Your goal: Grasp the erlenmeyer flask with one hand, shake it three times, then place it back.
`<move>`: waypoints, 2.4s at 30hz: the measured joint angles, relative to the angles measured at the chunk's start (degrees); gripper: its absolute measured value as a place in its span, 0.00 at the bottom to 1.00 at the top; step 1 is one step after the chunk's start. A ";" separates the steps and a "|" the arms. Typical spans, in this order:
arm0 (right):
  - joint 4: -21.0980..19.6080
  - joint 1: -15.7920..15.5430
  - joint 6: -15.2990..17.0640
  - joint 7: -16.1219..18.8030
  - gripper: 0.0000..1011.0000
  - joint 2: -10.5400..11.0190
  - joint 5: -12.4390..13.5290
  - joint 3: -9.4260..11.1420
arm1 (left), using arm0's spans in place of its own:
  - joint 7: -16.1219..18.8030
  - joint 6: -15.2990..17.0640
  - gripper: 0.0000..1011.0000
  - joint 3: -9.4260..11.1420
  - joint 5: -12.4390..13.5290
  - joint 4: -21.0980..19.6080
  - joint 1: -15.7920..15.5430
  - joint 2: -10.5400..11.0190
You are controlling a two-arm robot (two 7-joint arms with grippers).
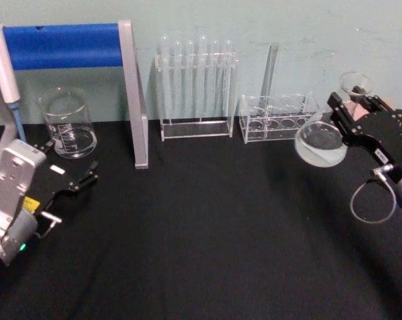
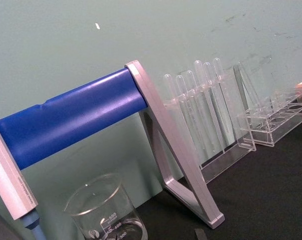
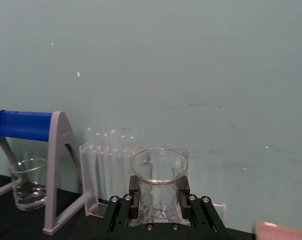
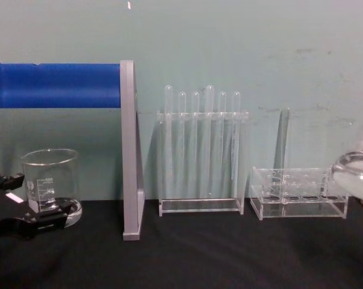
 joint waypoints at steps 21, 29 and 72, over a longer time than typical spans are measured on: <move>3.30 5.57 1.47 12.33 0.44 -2.24 -0.11 -7.14 | 0.00 0.00 0.99 0.00 0.00 0.00 0.00 0.00; 5.46 9.24 1.46 18.68 0.44 -2.63 1.30 -13.06 | 0.00 0.00 0.99 0.00 0.00 0.00 0.00 0.00; 0.83 0.34 0.31 2.09 0.44 0.47 1.20 -0.16 | 0.00 0.00 0.99 0.00 0.00 0.00 0.00 0.00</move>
